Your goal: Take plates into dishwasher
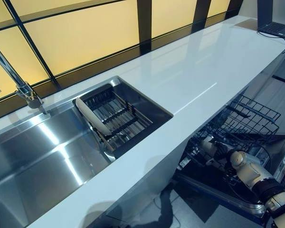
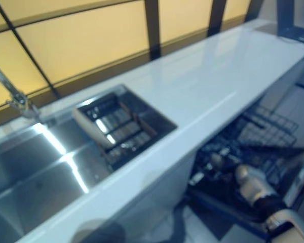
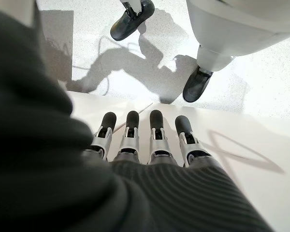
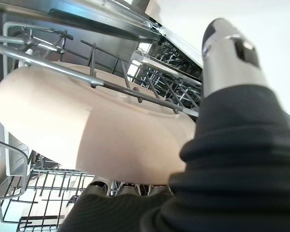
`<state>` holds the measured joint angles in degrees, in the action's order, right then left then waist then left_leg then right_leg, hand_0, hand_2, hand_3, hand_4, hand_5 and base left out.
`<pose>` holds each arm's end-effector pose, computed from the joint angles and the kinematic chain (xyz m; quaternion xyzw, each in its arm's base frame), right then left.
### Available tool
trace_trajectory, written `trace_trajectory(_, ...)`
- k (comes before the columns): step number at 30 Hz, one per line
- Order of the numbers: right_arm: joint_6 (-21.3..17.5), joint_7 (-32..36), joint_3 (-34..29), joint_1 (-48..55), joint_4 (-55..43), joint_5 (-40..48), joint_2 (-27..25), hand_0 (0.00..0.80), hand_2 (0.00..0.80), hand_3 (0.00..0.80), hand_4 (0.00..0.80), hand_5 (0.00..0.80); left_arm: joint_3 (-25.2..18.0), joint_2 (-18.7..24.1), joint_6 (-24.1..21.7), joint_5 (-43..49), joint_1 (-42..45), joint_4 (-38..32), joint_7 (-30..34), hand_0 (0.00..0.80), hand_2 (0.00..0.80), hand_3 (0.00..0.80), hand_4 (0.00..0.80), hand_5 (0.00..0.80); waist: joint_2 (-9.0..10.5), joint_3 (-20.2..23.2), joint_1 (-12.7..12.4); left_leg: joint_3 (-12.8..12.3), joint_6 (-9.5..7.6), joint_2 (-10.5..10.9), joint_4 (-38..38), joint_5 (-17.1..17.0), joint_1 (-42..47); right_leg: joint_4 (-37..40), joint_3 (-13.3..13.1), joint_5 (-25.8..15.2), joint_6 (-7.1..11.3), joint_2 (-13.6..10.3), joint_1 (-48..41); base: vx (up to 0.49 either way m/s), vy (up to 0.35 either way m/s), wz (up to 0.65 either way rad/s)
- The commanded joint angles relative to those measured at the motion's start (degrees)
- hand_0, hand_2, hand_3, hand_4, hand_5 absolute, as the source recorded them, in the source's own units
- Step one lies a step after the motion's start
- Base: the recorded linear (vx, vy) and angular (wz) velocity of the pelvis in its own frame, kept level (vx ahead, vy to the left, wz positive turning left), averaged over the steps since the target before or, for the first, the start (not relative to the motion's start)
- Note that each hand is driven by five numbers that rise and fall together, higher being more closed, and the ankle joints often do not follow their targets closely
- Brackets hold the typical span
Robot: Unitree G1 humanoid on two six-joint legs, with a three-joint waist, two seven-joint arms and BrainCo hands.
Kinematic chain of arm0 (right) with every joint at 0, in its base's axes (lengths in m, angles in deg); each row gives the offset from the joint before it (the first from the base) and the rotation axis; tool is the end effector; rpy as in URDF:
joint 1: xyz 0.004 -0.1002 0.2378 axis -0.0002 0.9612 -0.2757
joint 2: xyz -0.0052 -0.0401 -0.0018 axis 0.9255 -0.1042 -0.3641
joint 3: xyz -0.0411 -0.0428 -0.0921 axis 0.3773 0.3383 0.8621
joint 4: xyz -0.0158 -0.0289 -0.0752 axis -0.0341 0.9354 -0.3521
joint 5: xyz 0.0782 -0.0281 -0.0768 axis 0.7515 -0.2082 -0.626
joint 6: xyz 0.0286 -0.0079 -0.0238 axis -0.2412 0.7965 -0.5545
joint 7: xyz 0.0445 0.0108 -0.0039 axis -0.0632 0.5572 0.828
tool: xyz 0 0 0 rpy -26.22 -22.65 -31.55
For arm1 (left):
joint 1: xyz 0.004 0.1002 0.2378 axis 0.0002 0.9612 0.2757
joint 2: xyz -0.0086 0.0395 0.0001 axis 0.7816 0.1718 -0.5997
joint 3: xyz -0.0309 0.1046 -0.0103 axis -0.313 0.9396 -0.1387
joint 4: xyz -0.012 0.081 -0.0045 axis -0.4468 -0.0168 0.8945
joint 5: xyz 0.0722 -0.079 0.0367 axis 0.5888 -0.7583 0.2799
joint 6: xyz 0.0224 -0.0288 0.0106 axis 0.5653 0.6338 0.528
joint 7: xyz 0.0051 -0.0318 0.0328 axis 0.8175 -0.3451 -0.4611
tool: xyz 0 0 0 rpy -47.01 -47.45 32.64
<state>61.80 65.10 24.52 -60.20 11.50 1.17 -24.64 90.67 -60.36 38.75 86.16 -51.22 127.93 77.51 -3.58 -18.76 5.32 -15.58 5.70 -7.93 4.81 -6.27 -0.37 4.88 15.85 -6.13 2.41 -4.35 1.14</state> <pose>0.3204 -0.2756 0.1332 -0.5589 0.1913 0.0264 0.8064 0.1812 0.1877 -0.0974 0.2980 0.4164 -0.2225 0.8296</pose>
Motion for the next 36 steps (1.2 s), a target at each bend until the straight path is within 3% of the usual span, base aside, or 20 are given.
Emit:
trace_trajectory(1, -0.09, -2.31, -0.60, -0.22, -3.96, 0.49, 1.22, 0.000, 0.000, 0.000, 0.000, 0.000, -0.46, 2.79, -0.32, 1.83, -4.48, 1.42, -0.49, 0.000, 0.000, 0.000, 0.000, 0.000, 3.55, 0.69, -0.37, -1.43, 0.26, 0.72, 0.19, 2.95, 1.11, -1.47, -1.74, 2.97, 3.23, -0.61, 0.24, 0.000, 0.000, 0.00)
trace_trajectory(11, 2.75, -8.32, -5.69, 0.81, -5.83, 0.68, -3.06, 0.000, 0.000, 0.000, 0.000, 0.000, -0.90, 3.24, -0.81, 1.32, -3.86, 1.74, -1.21, 0.000, 0.000, 0.000, 0.000, 0.000, 4.08, 0.53, 0.41, -1.59, 0.14, 0.72, 0.19, 3.12, 1.05, -1.64, -2.48, 2.96, 3.32, -0.22, 0.47, 0.000, 0.000, 0.00)
trace_trajectory(23, 6.26, -14.97, -14.32, 4.25, -1.56, 1.61, -13.00, 0.000, 0.000, 0.000, 0.000, 0.000, -1.05, 4.69, -1.72, 0.14, -1.91, 1.44, -2.52, 0.000, 0.000, 0.000, 0.000, 0.000, 4.84, 0.58, 1.35, -1.78, 0.14, 0.71, 0.19, 3.20, 0.87, -1.37, -3.23, 2.68, 3.49, 0.09, 0.44, 0.000, 0.000, 0.00)
trace_trajectory(31, 7.11, -18.21, -19.85, 7.61, 3.68, 4.12, -20.13, 0.000, 0.000, 0.000, 0.000, 0.000, -1.23, 5.63, -2.13, -0.89, -0.18, 0.39, -2.94, 0.000, 0.000, 0.000, 0.000, 0.000, 5.44, 0.93, 1.82, -1.85, 0.16, 0.76, 0.19, 3.33, 1.15, -1.23, -3.33, 2.54, 3.57, -0.07, 0.02, 0.001, 0.032, -0.01)
trace_trajectory(36, 4.28, -23.74, -24.76, 9.01, 5.63, 10.49, -25.66, 0.000, 0.000, 0.000, 0.000, 0.000, -1.17, 6.18, -1.37, -1.37, 1.21, -0.30, -2.99, 0.000, 0.000, 0.000, 0.000, 0.000, 6.56, 2.17, 1.98, -2.02, 0.15, 0.52, 0.19, 3.62, 2.10, -1.41, -3.23, 2.91, 3.66, -0.17, -1.10, 0.047, 0.036, -0.01)
